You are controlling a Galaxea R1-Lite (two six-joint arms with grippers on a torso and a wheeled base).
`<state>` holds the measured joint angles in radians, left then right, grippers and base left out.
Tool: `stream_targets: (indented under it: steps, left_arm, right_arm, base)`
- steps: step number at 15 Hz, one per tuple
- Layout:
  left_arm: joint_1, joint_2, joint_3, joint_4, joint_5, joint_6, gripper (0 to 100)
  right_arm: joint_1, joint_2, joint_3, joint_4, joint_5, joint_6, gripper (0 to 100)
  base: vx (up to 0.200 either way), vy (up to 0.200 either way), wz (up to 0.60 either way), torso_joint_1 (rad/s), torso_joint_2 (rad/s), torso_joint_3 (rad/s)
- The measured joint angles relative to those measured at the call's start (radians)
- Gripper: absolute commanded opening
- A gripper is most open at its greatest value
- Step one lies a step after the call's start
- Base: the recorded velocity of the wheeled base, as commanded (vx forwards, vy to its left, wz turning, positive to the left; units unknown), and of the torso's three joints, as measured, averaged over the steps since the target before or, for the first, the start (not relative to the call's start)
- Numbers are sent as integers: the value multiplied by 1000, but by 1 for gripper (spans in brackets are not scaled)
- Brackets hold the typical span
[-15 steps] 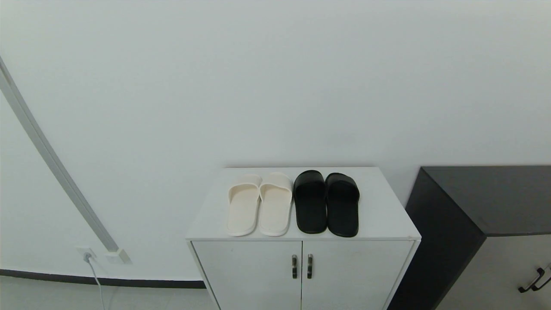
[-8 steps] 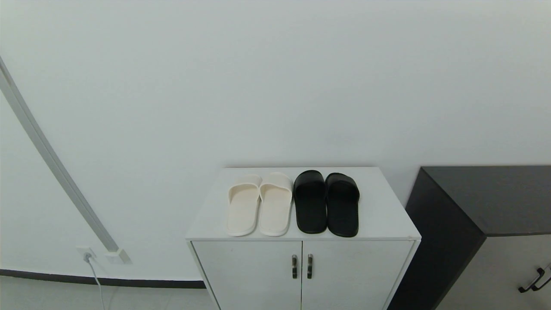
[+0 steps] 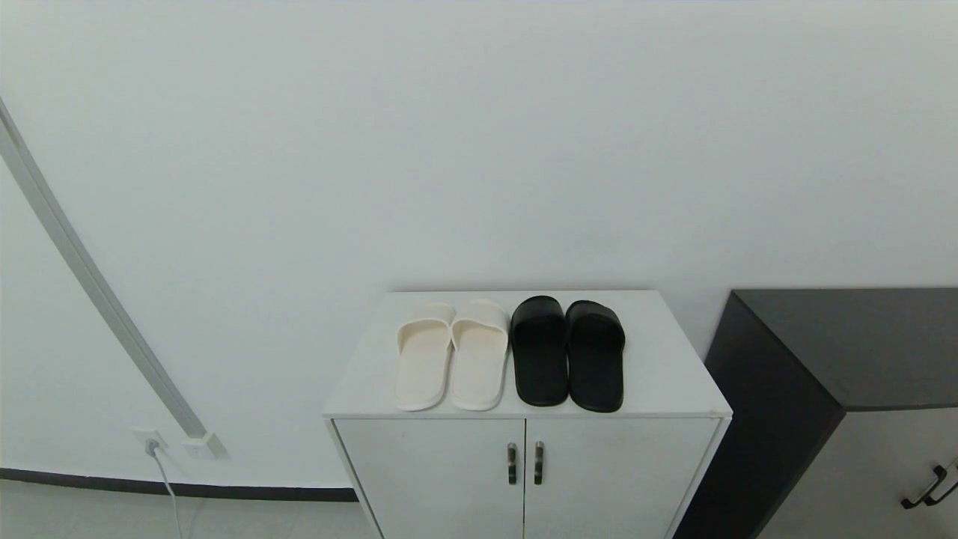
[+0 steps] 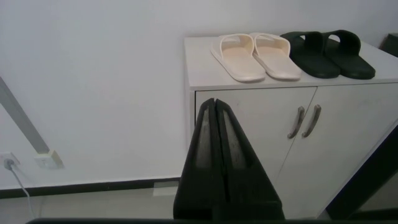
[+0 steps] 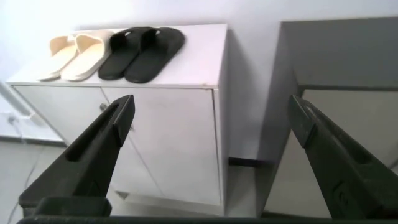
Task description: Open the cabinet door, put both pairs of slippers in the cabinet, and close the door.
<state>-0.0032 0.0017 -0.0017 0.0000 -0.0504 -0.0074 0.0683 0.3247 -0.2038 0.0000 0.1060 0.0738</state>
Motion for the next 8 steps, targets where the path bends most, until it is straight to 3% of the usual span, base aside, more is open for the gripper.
stream_targets:
  steps: [5,8]
  left_arm:
    - [0,0,0,0,0,0,0]
    - [0,0,0,0,0,0,0]
  right_arm:
    - [59,397,-19,-307,12,0,100]
    - [204,607,-78,-425,-109,25,100]
  base:
    - [0,0,0,0,0,0]
    - [0,0,0,0,0,0]
